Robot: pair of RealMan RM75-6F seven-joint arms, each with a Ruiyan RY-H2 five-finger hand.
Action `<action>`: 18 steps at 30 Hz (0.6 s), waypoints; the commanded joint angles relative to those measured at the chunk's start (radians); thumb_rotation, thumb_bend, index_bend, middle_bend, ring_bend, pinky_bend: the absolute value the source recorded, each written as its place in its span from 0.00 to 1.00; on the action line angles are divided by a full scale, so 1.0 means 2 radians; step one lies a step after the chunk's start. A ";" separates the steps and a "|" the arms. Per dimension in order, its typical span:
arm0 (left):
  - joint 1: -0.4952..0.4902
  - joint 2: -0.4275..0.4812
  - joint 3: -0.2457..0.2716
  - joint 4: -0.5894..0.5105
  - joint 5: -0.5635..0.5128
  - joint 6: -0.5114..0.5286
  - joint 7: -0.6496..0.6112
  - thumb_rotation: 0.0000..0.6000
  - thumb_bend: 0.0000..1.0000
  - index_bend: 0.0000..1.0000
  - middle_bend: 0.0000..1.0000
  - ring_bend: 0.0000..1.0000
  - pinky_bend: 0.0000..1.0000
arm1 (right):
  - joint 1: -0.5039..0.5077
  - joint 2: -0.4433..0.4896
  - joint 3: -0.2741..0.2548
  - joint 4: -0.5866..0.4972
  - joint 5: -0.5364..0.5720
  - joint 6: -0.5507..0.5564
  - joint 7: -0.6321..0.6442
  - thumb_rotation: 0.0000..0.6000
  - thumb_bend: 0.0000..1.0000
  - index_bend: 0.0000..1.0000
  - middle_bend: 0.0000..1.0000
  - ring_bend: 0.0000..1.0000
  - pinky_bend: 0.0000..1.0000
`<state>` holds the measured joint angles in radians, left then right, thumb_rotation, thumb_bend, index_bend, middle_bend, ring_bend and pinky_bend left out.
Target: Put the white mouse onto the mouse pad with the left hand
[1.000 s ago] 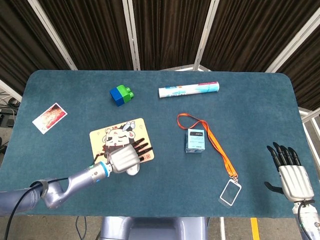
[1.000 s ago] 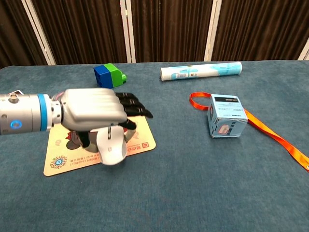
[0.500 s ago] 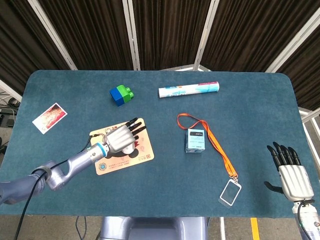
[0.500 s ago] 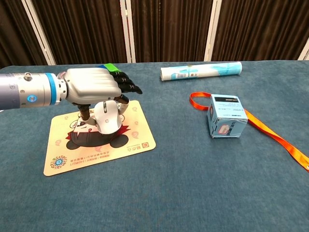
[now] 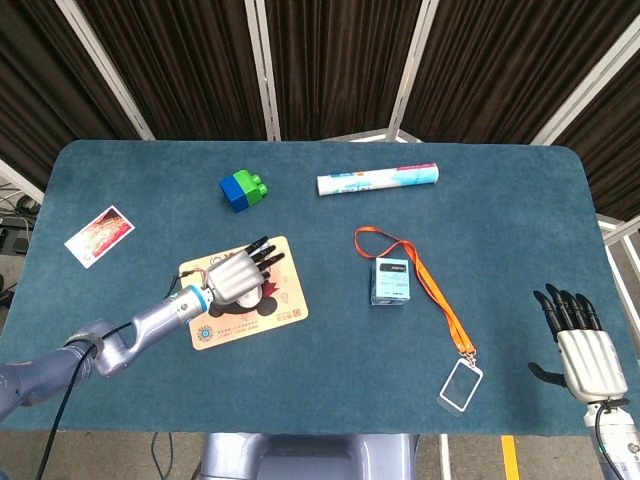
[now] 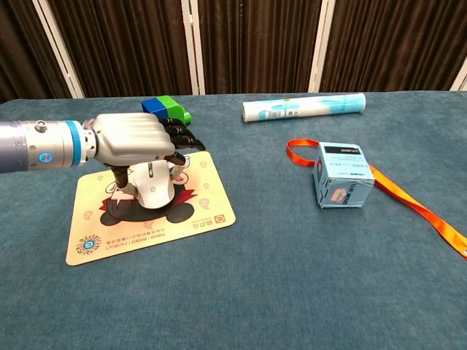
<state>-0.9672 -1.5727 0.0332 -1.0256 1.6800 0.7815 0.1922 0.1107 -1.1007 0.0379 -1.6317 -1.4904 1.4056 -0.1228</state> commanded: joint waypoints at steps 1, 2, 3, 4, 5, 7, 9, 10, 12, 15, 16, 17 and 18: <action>0.002 -0.001 0.002 0.006 -0.002 0.004 -0.006 1.00 0.22 0.44 0.00 0.00 0.00 | 0.000 -0.001 0.000 0.000 0.000 0.000 -0.002 1.00 0.09 0.00 0.00 0.00 0.00; 0.002 -0.001 0.003 0.008 -0.002 0.004 -0.008 1.00 0.22 0.41 0.00 0.00 0.00 | 0.000 -0.001 0.000 0.000 0.000 0.000 -0.002 1.00 0.09 0.00 0.00 0.00 0.00; 0.002 -0.002 0.004 0.010 -0.001 0.006 -0.010 1.00 0.22 0.39 0.00 0.00 0.00 | 0.000 -0.001 0.000 0.000 0.000 0.001 -0.003 1.00 0.09 0.00 0.00 0.00 0.00; 0.002 -0.002 0.005 0.012 -0.001 0.007 -0.011 1.00 0.22 0.38 0.00 0.00 0.00 | 0.000 -0.001 0.000 0.000 0.000 0.001 -0.003 1.00 0.09 0.00 0.00 0.00 0.00; 0.002 -0.003 0.006 0.013 0.000 0.008 -0.012 1.00 0.22 0.36 0.00 0.00 0.00 | 0.000 -0.001 0.000 0.000 0.000 0.001 -0.003 1.00 0.09 0.00 0.00 0.00 0.00; 0.002 -0.004 0.007 0.015 -0.001 0.009 -0.015 1.00 0.22 0.35 0.00 0.00 0.00 | 0.000 -0.001 0.000 0.000 0.001 0.000 -0.003 1.00 0.09 0.00 0.00 0.00 0.00; 0.002 -0.005 0.009 0.017 -0.001 0.010 -0.015 1.00 0.22 0.34 0.00 0.00 0.00 | 0.000 -0.001 0.000 0.000 0.001 0.000 -0.003 1.00 0.09 0.00 0.00 0.00 0.00; 0.002 -0.005 0.010 0.018 -0.001 0.010 -0.015 1.00 0.22 0.34 0.00 0.00 0.00 | 0.000 -0.001 0.000 -0.001 0.001 0.000 -0.002 1.00 0.09 0.00 0.00 0.00 0.00; 0.002 -0.006 0.011 0.018 -0.001 0.010 -0.016 1.00 0.22 0.31 0.00 0.00 0.00 | 0.000 0.000 0.000 0.000 0.001 0.000 -0.001 1.00 0.09 0.00 0.00 0.00 0.00; 0.003 -0.006 0.013 0.019 0.000 0.012 -0.017 1.00 0.22 0.28 0.00 0.00 0.00 | 0.000 0.000 0.000 0.000 0.000 0.000 -0.001 1.00 0.09 0.00 0.00 0.00 0.00; 0.003 -0.005 0.014 0.019 0.000 0.012 -0.016 1.00 0.22 0.27 0.00 0.00 0.00 | 0.000 0.000 0.000 0.000 0.000 0.000 -0.001 1.00 0.09 0.00 0.00 0.00 0.00; 0.003 -0.005 0.014 0.018 0.000 0.013 -0.016 1.00 0.22 0.25 0.00 0.00 0.00 | 0.000 0.000 0.000 0.000 0.000 0.000 -0.001 1.00 0.09 0.00 0.00 0.00 0.00; 0.003 -0.004 0.015 0.018 0.000 0.014 -0.016 1.00 0.22 0.23 0.00 0.00 0.00 | 0.000 0.000 0.000 0.000 0.000 0.000 -0.001 1.00 0.09 0.00 0.00 0.00 0.00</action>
<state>-0.9609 -1.5821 0.0624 -0.9891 1.6801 0.8090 0.1595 0.1104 -1.1013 0.0378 -1.6319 -1.4901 1.4064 -0.1246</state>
